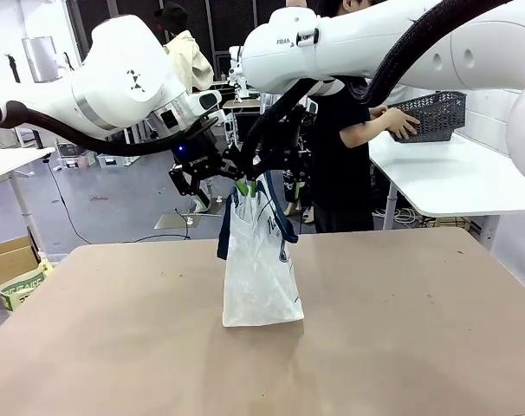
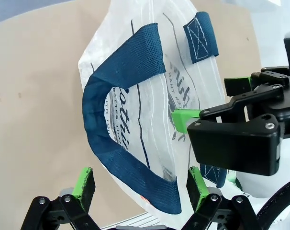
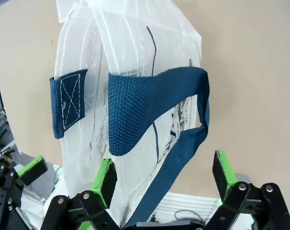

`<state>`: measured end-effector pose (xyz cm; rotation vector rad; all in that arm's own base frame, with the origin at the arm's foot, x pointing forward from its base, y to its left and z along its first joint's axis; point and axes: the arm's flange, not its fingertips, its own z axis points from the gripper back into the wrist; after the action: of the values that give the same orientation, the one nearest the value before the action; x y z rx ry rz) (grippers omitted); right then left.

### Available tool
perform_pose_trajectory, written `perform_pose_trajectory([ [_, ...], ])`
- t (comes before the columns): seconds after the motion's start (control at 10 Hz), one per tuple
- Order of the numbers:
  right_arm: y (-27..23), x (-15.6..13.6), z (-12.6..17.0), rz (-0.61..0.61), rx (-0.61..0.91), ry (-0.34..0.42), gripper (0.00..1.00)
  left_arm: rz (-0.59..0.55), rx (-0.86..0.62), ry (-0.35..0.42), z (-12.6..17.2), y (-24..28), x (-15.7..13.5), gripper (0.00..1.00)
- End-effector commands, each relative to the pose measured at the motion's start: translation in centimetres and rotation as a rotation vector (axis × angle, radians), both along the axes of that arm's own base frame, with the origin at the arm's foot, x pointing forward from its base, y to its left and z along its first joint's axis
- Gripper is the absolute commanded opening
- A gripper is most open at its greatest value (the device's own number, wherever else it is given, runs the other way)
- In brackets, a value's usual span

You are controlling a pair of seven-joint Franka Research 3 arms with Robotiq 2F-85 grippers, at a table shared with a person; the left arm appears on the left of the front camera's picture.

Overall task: Transfer purchased items from the store into the shopping bag.
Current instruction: Open the Reusable shopping bag in the center of the table.

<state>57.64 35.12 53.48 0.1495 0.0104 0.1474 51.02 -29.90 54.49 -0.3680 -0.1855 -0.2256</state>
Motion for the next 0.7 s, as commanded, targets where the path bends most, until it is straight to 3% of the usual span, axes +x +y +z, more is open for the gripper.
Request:
perform_pose_trajectory([
  [0.0,0.63,0.54,0.70,-0.017,0.012,0.036,1.00,-0.013,-0.001,0.009,-0.43,0.02,0.07,1.00],
  [0.3,0.03,-0.05,0.00,0.000,-0.001,0.004,1.00,0.000,0.001,0.005,-0.28,-0.03,0.10,1.00],
  [0.6,0.42,-0.44,-0.15,-0.019,0.052,0.025,0.42,0.024,0.011,-0.008,-0.42,0.29,0.06,0.43],
])
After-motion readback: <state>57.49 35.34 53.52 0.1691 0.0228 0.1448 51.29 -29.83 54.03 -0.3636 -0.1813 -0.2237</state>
